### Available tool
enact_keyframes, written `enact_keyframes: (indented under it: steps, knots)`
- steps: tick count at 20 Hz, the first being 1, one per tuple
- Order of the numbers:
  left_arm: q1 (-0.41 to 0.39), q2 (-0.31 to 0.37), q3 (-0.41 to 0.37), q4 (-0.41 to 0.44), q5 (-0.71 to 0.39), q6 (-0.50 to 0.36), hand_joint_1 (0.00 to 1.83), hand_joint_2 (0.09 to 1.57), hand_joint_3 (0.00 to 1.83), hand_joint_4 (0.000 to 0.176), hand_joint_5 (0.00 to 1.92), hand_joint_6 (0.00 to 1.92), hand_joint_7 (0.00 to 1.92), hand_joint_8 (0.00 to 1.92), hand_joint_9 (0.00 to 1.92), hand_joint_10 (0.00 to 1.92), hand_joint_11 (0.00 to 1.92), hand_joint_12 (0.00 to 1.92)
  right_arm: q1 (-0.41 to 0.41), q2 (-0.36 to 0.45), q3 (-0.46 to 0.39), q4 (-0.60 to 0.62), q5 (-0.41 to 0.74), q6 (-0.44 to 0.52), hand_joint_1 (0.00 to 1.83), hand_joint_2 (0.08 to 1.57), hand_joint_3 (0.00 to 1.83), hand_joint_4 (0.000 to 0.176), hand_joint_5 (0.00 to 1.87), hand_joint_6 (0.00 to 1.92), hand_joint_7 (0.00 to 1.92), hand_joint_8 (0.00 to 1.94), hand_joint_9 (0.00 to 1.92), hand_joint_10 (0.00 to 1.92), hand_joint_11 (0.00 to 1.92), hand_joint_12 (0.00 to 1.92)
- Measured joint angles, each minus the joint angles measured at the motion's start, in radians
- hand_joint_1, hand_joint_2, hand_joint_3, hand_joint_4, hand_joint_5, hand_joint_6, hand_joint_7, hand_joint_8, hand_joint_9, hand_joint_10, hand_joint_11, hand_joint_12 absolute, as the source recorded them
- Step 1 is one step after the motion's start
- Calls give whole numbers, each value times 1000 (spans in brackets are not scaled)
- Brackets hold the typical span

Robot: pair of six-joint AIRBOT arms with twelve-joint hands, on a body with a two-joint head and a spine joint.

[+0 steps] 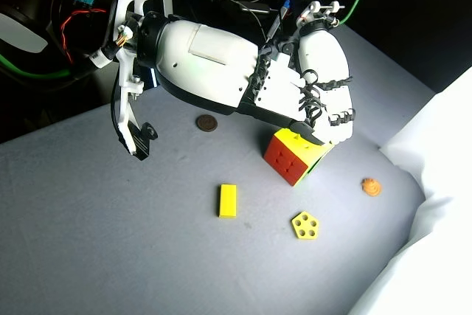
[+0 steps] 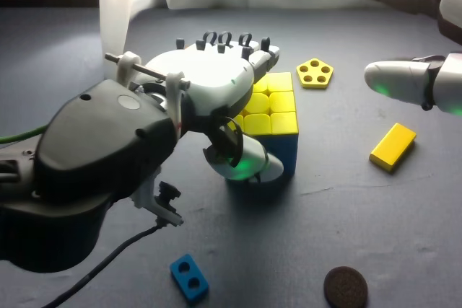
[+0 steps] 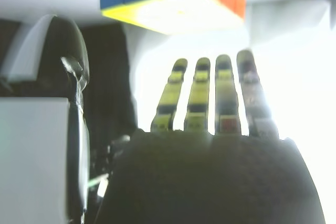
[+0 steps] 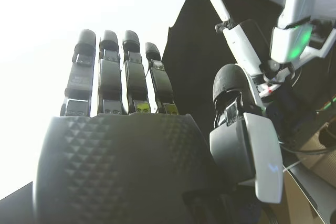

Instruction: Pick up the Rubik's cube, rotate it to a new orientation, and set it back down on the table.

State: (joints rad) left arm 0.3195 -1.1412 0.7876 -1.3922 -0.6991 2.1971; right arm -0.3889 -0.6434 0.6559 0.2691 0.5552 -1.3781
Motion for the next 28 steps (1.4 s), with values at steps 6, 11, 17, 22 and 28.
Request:
enact_keyframes:
  steps: [6, 11, 17, 22, 28]
  knots:
    - [0, -29, 35, -27, -9, 4, 927, 923, 0, 19, 0, 0, 0, 0, 0, 0, 0, 0, 59, 26, -32, 2, -17, 0, 0, 1310, 0, 0, 106, 7, 206, 5, 164, 4, 0, 337]
    - [0, -66, 78, -61, -11, 33, 927, 917, 0, 17, 0, 0, 0, 0, 0, 0, 0, 0, 33, 37, -34, 0, -25, -1, 0, 1309, 0, 0, 90, 2, 187, 3, 169, 4, 0, 337]
    - [-1, -72, 100, -107, -18, 70, 941, 916, 0, 18, 0, 0, 0, 0, 0, 0, 0, 0, -25, 14, -36, -3, 97, -50, 0, 1309, 0, 0, 101, 5, 196, 3, 188, 10, 0, 345]
    - [-1, -96, 131, -108, -23, 72, 944, 921, 0, 21, 0, 0, 0, 0, 0, 0, 0, 0, -26, 14, -36, 6, 95, -53, 0, 1305, 0, 0, 100, 2, 197, 0, 180, 3, 0, 326]
    - [-1, -116, 159, -122, -20, 82, 946, 914, 0, 26, 0, 0, 0, 0, 0, 0, 0, 0, -38, 12, -36, 5, 98, -56, 0, 1306, 0, 0, 93, 11, 201, 8, 187, 9, 0, 338]
